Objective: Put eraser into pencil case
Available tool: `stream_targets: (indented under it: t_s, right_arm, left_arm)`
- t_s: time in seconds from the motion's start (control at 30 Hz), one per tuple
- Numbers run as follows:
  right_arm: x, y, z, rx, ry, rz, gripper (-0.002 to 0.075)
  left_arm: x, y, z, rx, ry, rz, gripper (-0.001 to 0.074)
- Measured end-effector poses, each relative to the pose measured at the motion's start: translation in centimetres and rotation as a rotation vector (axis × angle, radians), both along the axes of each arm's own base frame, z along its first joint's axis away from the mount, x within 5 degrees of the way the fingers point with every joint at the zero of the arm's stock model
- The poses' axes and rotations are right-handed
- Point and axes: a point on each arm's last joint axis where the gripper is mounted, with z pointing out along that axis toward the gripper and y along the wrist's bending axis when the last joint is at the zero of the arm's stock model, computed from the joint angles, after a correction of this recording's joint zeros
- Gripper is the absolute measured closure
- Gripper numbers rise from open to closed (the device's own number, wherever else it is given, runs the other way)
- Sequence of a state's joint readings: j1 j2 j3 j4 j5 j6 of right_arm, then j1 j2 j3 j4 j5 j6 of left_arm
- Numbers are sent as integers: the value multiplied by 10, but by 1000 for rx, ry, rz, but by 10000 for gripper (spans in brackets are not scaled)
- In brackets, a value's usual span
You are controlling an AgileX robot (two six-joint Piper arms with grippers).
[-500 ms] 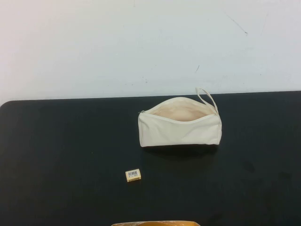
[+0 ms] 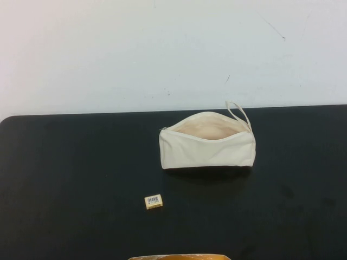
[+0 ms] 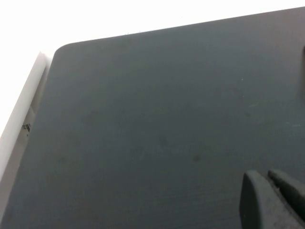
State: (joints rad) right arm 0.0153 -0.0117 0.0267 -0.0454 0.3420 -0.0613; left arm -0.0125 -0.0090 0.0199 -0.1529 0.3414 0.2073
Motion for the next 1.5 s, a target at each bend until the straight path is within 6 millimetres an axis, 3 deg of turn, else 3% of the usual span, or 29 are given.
stream_targets:
  t_s: [0.77, 0.83, 0.93, 1.07, 1.2, 1.5]
  right_arm:
    - [0, 0, 0, 0, 0, 0, 727]
    - [0, 0, 0, 0, 0, 0, 727]
    - [0, 0, 0, 0, 0, 0, 727]
    - [0, 0, 0, 0, 0, 0, 727]
    - [0, 0, 0, 0, 0, 0, 727]
    - [0, 0, 0, 0, 0, 0, 727]
  left_arm:
    - [0, 3, 0, 103, -4, 0, 736]
    - [1, 0, 2, -26, -17, 12, 736]
    - [1, -8, 6, -522, -27, 43, 736]
    - [2, -12, 15, -919, -51, 66, 736]
    - [3, -11, 18, -1030, -72, 79, 736]
    - [3, -8, 21, -1032, -120, 97, 736]
